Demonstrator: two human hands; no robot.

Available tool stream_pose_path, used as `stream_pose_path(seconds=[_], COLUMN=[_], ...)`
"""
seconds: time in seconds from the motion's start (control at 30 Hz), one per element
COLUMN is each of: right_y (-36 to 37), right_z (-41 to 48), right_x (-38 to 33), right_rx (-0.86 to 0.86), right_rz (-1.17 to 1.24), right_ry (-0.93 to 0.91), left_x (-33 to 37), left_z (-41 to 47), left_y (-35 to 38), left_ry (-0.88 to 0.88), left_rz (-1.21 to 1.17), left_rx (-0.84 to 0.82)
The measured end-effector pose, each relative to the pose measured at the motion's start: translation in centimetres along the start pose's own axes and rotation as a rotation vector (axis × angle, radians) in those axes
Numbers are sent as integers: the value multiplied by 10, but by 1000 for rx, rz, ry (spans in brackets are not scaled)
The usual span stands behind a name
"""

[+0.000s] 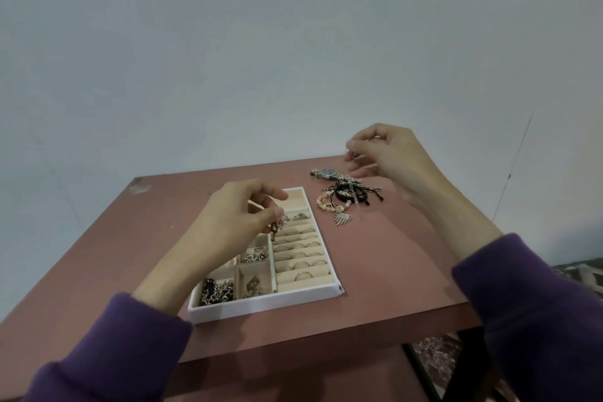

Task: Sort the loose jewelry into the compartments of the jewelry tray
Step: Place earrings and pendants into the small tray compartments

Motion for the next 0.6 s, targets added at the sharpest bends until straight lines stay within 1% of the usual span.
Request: stream_pose_path(seconds=[0.13, 0.3, 0.43, 0.6], right_y=[9, 29, 48, 66], right_z=[2, -6, -18, -37], right_x=[-35, -65, -74, -70], right_rx=[3, -51, -116, -194], right_rz=[37, 74, 84, 93], right_ry=[-107, -177, -200, -192], left_x=[1, 0, -6, -20], left_z=[-4, -12, -21, -36], left_y=[-7, -18, -22, -16], left_ry=[3, -2, -18, -43], left_rz=[0, 42, 54, 116], left_rx=[3, 10, -3, -64])
Point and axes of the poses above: each hand's wrist, its own z-axis towards the middle knuckle, its own y-axis out of the palm, x = y × z, the point moved 6 cm from there along z, towards the middle knuckle, and after that the axes turned 7 degrees about -z, right-handed, at the moved point
